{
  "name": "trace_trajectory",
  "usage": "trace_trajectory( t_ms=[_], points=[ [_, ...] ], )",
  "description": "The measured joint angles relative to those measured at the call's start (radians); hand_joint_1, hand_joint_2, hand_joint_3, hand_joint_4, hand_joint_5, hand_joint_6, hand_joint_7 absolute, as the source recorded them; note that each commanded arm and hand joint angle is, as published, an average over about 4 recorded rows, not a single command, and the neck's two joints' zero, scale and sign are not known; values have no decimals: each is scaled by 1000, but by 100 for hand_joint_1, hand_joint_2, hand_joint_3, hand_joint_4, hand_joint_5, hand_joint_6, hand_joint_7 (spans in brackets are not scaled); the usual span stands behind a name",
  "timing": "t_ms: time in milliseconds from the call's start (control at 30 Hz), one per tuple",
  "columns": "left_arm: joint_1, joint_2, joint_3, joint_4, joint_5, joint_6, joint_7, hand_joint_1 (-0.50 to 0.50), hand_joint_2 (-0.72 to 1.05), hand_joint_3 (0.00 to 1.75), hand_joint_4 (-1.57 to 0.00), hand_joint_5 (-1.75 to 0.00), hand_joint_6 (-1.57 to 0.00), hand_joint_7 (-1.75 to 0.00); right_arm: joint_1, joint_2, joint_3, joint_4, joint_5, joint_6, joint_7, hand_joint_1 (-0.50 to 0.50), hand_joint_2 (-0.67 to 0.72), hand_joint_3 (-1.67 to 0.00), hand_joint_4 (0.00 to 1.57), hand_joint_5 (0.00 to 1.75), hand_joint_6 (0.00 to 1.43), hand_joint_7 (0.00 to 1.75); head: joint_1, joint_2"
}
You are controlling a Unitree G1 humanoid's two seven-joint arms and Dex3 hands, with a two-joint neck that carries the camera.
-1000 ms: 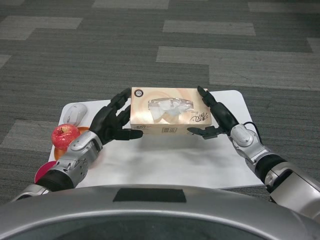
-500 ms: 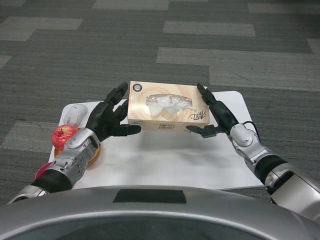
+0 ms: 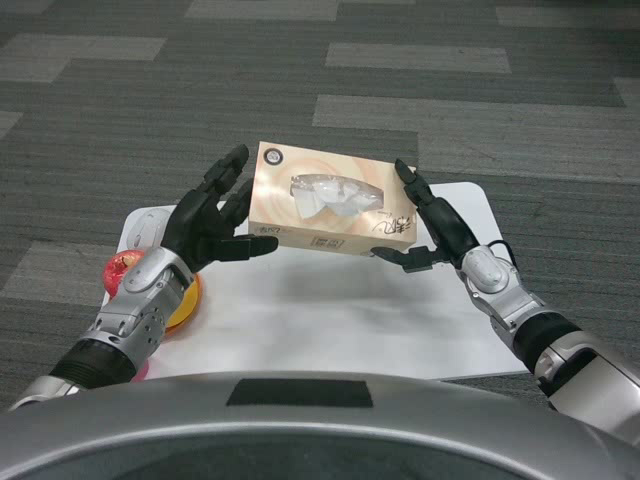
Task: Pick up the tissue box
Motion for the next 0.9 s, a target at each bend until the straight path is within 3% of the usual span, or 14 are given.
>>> trace_trajectory(
  t_ms=[433,900],
  points=[
    [23,11,21,-44,0,21,0,50,96,9,0,0,0,0,9,-19,-8,-79,4,0,-14,-46,-54,-56,0,58,0,0,2,3],
    [29,20,30,-54,1,35,0,50,96,13,0,0,0,0,11,-23,-16,-116,4,0,-21,-46,-54,-63,0,58,0,0,-1,3]
  ],
)
